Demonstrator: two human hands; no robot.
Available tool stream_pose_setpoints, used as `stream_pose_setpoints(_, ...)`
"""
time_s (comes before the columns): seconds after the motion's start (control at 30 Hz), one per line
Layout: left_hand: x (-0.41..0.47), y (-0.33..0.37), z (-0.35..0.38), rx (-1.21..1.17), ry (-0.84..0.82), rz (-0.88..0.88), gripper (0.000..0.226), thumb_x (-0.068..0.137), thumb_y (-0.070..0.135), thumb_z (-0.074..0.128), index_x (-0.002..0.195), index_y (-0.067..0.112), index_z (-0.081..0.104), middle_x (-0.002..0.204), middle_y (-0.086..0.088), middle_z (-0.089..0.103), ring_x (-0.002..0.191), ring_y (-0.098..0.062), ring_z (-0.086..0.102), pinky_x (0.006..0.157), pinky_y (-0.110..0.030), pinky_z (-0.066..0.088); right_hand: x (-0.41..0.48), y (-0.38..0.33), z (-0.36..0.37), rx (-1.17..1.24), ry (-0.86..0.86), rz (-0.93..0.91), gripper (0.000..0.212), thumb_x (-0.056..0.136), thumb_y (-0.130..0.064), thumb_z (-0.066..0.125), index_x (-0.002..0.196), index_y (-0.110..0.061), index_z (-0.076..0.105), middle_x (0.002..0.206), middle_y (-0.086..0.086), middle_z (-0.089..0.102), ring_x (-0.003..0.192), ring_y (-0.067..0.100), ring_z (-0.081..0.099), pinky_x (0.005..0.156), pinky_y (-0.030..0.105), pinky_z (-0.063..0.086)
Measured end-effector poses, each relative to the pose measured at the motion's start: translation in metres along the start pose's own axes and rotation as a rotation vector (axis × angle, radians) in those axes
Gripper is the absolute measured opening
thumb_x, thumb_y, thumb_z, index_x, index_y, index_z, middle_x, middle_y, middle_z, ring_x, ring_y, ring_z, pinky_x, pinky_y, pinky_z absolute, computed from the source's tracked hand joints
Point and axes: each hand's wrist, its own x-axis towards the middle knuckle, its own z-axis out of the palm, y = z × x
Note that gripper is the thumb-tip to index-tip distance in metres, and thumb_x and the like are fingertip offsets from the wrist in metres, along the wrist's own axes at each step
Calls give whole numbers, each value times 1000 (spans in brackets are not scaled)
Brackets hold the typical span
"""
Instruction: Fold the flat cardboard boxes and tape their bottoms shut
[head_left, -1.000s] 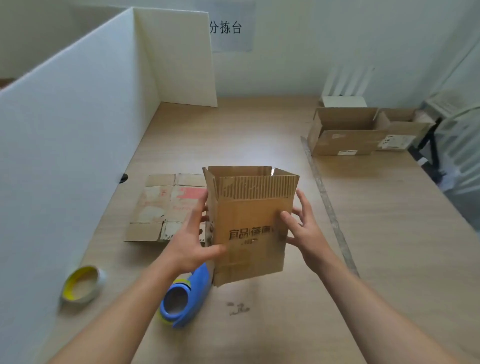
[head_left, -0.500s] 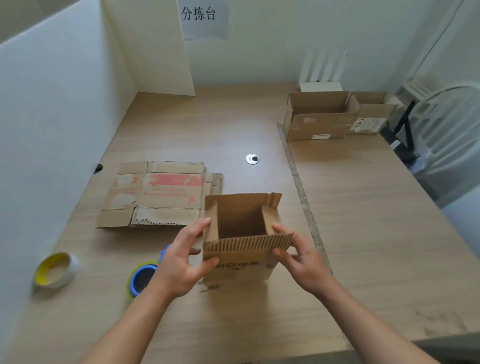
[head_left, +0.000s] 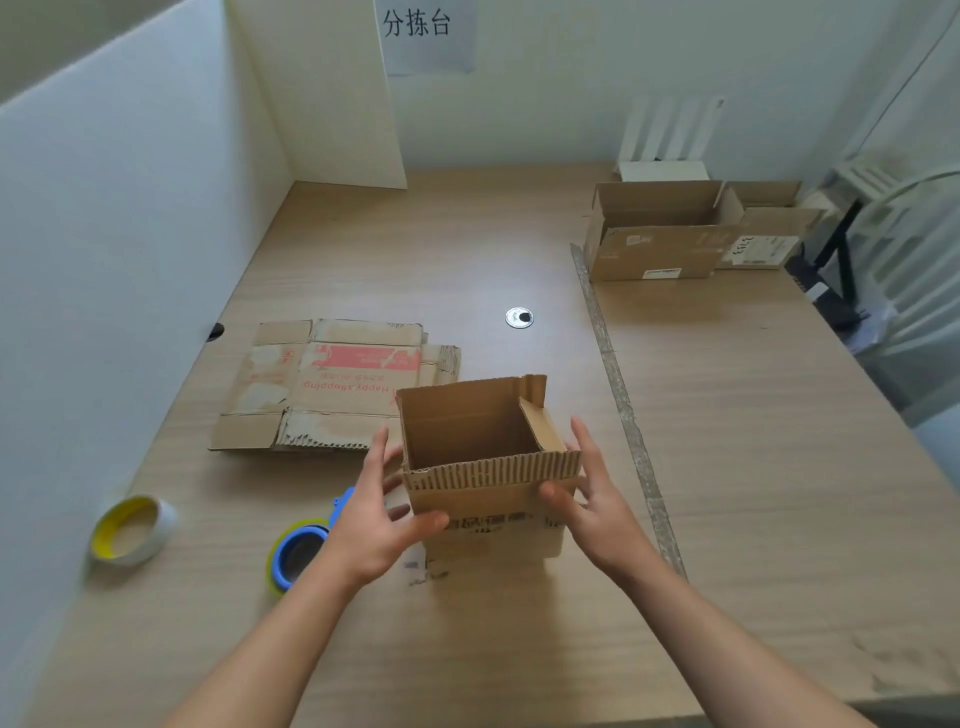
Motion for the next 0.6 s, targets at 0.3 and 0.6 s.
stream_pose_setpoints(0.3,14,12,-12,107,22,-27,101,63,52,79,151,39,31,130,16,53,113,-5,59,86,-20,45,15,-18,-9,297,230,104,28,97,-37,61,120,-21,64,105,-4,75,98,17,72,78,32,59)
stream_pose_setpoints(0.6,31,39,-14,293,91,-100,62,89,44,67,146,32,44,136,-1,46,124,-17,51,104,-35,40,48,-46,-17,460,329,266,18,102,-15,53,119,-12,58,107,13,73,89,27,73,73,44,61)
